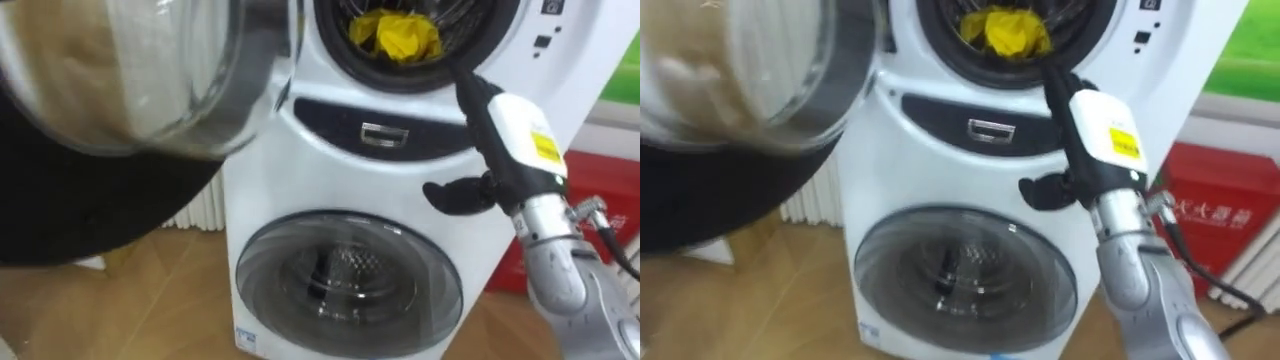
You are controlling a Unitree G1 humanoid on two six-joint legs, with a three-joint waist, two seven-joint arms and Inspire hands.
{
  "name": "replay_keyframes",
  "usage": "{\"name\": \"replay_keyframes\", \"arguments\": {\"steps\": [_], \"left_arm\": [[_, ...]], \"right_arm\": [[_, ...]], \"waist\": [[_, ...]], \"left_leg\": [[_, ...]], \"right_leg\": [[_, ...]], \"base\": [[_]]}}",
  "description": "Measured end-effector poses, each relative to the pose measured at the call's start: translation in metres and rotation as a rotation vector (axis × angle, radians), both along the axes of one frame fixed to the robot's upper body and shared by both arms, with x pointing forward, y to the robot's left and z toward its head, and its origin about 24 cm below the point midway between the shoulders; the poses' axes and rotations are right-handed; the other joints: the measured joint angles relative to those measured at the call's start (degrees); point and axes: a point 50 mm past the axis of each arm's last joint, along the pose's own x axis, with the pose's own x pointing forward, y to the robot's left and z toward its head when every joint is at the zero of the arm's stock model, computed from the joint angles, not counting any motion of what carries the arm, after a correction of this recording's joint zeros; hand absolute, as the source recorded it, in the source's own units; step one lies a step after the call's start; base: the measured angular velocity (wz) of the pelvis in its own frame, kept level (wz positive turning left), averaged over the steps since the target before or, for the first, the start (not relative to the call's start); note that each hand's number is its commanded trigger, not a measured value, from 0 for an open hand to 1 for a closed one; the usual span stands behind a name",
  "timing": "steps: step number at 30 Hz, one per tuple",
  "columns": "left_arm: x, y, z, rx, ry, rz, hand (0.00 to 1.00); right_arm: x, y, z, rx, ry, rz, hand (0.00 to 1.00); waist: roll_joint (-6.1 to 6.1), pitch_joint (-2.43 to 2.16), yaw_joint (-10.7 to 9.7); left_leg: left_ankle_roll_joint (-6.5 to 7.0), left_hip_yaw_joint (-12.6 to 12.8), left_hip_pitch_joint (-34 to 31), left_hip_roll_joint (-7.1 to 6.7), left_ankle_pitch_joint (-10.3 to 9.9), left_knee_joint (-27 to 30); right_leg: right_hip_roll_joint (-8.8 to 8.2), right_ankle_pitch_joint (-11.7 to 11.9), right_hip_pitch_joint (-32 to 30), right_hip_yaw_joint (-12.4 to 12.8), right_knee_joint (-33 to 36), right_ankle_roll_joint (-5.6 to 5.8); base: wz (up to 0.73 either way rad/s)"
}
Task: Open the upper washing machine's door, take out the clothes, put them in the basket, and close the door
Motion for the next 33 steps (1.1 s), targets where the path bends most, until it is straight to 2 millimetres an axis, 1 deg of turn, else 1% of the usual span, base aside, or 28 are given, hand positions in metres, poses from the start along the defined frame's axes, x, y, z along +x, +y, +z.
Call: {"name": "replay_keyframes", "arguments": {"steps": [3,4,5,6,7,8,9,10,11,12,13,14,15,16,17,18,19,20,22,25,26,27,28,29,30,31,32,33], "left_arm": [[0.005,0.003,0.001,0.005,-0.02,-0.004,0.0],[0.008,0.005,0.002,0.008,-0.033,-0.005,0.0],[0.012,0.009,0.004,0.018,-0.045,-0.005,0.0],[0.016,0.011,0.005,0.021,-0.053,-0.006,0.0],[0.026,0.012,0.006,0.026,-0.077,-0.013,0.0],[0.036,0.012,0.007,0.026,-0.101,-0.02,0.0],[0.041,0.012,0.007,0.025,-0.112,-0.025,0.0],[0.05,0.012,0.007,0.025,-0.13,-0.029,0.0],[0.059,0.011,0.008,0.023,-0.147,-0.036,0.0],[0.065,0.011,0.009,0.023,-0.158,-0.044,0.0],[0.079,0.01,0.011,0.025,-0.191,-0.068,0.0],[0.088,0.01,0.013,0.03,-0.225,-0.07,0.0],[0.091,0.009,0.014,0.034,-0.241,-0.077,0.0],[0.09,0.006,0.013,0.029,-0.248,-0.084,0.0],[0.089,0.003,0.013,0.025,-0.25,-0.093,0.0],[0.088,0.004,0.012,0.026,-0.249,-0.091,0.0],[0.081,0.004,0.011,0.028,-0.23,-0.084,0.0],[0.07,0.005,0.009,0.029,-0.193,-0.073,0.0],[0.057,0.006,0.006,0.032,-0.148,-0.057,0.0],[0.042,0.007,0.005,0.026,-0.104,-0.052,0.0],[0.037,0.007,0.004,0.023,-0.084,-0.065,0.0],[0.036,0.008,0.004,0.015,-0.071,-0.07,0.0],[0.036,0.009,0.005,0.013,-0.067,-0.07,0.0],[0.037,0.012,0.006,0.014,-0.063,-0.074,0.0],[0.04,0.018,0.009,0.028,-0.072,-0.084,0.0],[0.043,0.021,0.011,0.037,-0.079,-0.09,0.0],[0.048,0.026,0.015,0.052,-0.091,-0.101,0.0],[0.05,0.029,0.017,0.061,-0.09,-0.115,0.0]], "right_arm": [[-0.003,-0.002,0.011,-0.017,-0.052,0.009,0.0],[-0.005,-0.001,0.015,-0.019,-0.076,0.014,0.0],[-0.006,0.0,0.017,-0.021,-0.098,0.02,0.0],[-0.006,0.0,0.018,-0.022,-0.107,0.023,0.0],[-0.007,0.001,0.02,-0.027,-0.125,0.028,0.0],[-0.009,0.002,0.021,-0.029,-0.148,0.035,0.0],[-0.012,0.003,0.02,-0.028,-0.164,0.039,0.0],[-0.017,0.005,0.019,-0.028,-0.189,0.05,0.0],[-0.02,0.008,0.022,-0.034,-0.215,0.066,0.0],[-0.02,0.009,0.022,-0.039,-0.221,0.073,0.0],[-0.021,0.011,0.021,-0.035,-0.233,0.086,0.0],[-0.021,0.013,0.022,-0.03,-0.244,0.09,0.0],[-0.021,0.014,0.023,-0.03,-0.251,0.093,0.0],[-0.021,0.015,0.022,-0.025,-0.25,0.094,0.0],[-0.02,0.015,0.025,-0.018,-0.264,0.093,0.0],[-0.021,0.014,0.027,-0.014,-0.278,0.088,0.0],[-0.024,0.017,0.027,-0.007,-0.284,0.102,0.0],[-0.025,0.022,0.029,0.006,-0.269,0.135,0.0],[-0.028,0.025,0.034,0.049,-0.255,0.177,0.0],[-0.028,0.029,0.04,0.137,-0.183,0.253,0.0],[-0.026,0.031,0.044,0.166,-0.151,0.282,0.0],[-0.025,0.03,0.047,0.188,-0.121,0.31,0.0],[-0.023,0.03,0.048,0.197,-0.105,0.322,0.0],[-0.021,0.032,0.05,0.191,-0.072,0.339,0.0],[-0.019,0.035,0.05,0.179,-0.032,0.363,0.0],[-0.018,0.037,0.049,0.176,-0.006,0.383,0.0],[-0.017,0.04,0.046,0.168,0.041,0.396,0.0],[-0.016,0.04,0.046,0.177,0.066,0.403,0.0]], "waist": [[0.05,0.17,-0.23],[0.04,0.3,-0.4],[-0.33,0.58,-1.26],[-0.3,0.59,-1.37],[-0.1,0.63,-1.33],[0.47,0.92,-1.44],[0.99,1.04,-1.99],[1.78,0.62,-3.6],[2.38,0.63,-4.68],[2.79,0.77,-4.85],[3.05,0.77,-5.2],[2.84,0.78,-5.26],[2.13,0.58,-5.38],[2.4,-0.01,-5.71],[3.21,-0.4,-5.6],[3.35,-0.36,-5.58],[3.3,-0.32,-5.61],[3.11,-0.42,-5.68],[2.51,-0.35,-5.93],[2.1,-0.21,-5.67],[1.5,-0.01,-5.7],[1.67,-0.11,-5.64],[1.38,-0.05,-5.61],[1.14,-0.28,-5.51],[0.6,-0.21,-5.36],[0.1,-0.19,-5.31],[-0.78,-0.13,-5.01],[-1.29,-0.39,-4.78]], "left_leg": [[0.63,1.49,1.83,-0.83,-2.44,0.6],[0.82,1.71,2.5,-1.24,-3.71,1.09],[1.15,2.28,3.62,-1.7,-4.7,1.02],[1.2,2.41,4.06,-1.74,-5.26,1.09],[1.3,2.49,4.89,-1.47,-6.54,0.96],[1.37,2.1,6.24,-1.32,-7.44,0.67],[1.36,1.59,6.95,-1.24,-7.77,0.39],[1.42,0.57,7.5,-0.98,-8.22,-0.18],[1.28,0.42,8.19,-0.14,-8.4,-0.73],[1.2,0.22,8.76,0.25,-8.41,-1.13],[0.98,-0.68,10.05,0.73,-8.31,-2.09],[0.59,-0.71,11.09,0.6,-8.48,-2.92],[0.21,-0.78,11.61,0.39,-8.82,-2.83],[-0.58,-2.53,12.56,0.9,-9.51,-2.75],[-1.18,-3.53,12.96,2.09,-9.85,-2.83],[-1.42,-3.81,13.07,2.6,-9.93,-2.84],[-1.96,-3.87,13.48,3.11,-9.97,-3.24],[-2.37,-3.42,13.74,3.58,-9.78,-4.04],[-2.99,-3.51,13.84,3.91,-9.36,-4.88],[-3.69,-3.51,13.41,4.69,-9.01,-4.73],[-4.0,-3.58,12.97,4.98,-8.85,-4.64],[-4.1,-3.84,12.58,5.37,-8.82,-4.74],[-4.4,-3.99,12.38,5.56,-8.73,-4.75],[-4.74,-5.15,11.89,5.52,-8.5,-4.8],[-5.08,-6.43,11.46,5.54,-8.13,-4.96],[-5.18,-6.99,11.28,5.6,-7.93,-5.02],[-5.42,-8.15,11.2,5.72,-7.7,-5.24],[-5.43,-9.01,11.16,5.86,-7.69,-5.23]], "right_leg": [[-2.06,-0.51,-0.84,1.29,5.68,1.4],[-3.05,-0.08,-2.51,1.65,10.69,2.54],[-4.24,1.0,-4.4,2.01,16.33,4.49],[-4.67,1.93,-5.29,2.05,18.86,5.64],[-5.06,4.43,-6.84,2.1,22.85,6.21],[-4.85,7.65,-7.97,2.21,26.27,5.93],[-4.54,9.39,-8.81,2.3,28.32,5.84],[-3.75,8.26,-11.57,3.08,30.97,5.23],[-2.63,5.14,-15.23,3.94,30.74,4.03],[-2.08,4.4,-16.87,3.97,29.3,3.81],[-1.43,3.99,-19.16,4.15,23.27,3.88],[-1.41,5.47,-19.53,5.37,12.92,4.02],[-1.58,9.61,-19.73,5.69,9.12,3.43],[-0.8,10.16,-17.68,4.97,6.8,2.77],[0.5,11.23,-15.52,3.43,3.36,1.98],[1.15,11.69,-14.74,3.17,2.13,1.51],[2.22,12.62,-13.9,3.28,0.46,0.46],[2.53,13.4,-13.7,2.87,-0.48,-0.53],[2.93,13.7,-13.68,2.71,-1.09,-0.96],[3.68,13.82,-13.67,2.47,-1.97,-1.16],[3.76,14.09,-13.9,1.87,-2.36,-1.56],[3.77,14.35,-13.95,0.94,-3.0,-1.97],[3.7,14.54,-13.92,0.13,-3.42,-1.96],[3.56,14.77,-13.81,-1.65,-4.21,-1.83],[3.33,15.22,-13.62,-3.82,-5.02,-1.74],[3.24,15.48,-13.52,-4.88,-5.33,-1.42],[3.16,15.69,-13.08,-6.73,-6.02,-1.15],[3.18,15.75,-12.57,-8.3,-6.64,-1.04]], "base": [[-0.19],[-0.04],[0.0],[-0.05],[-0.14],[-0.12],[0.0],[0.0],[-0.07],[-0.13],[-0.11],[-0.05],[0.09],[0.17],[0.19],[0.04],[-0.14],[-0.18],[-0.07],[0.0],[0.0],[0.0],[0.0],[-0.04],[0.0],[0.05],[0.07],[0.05]]}}
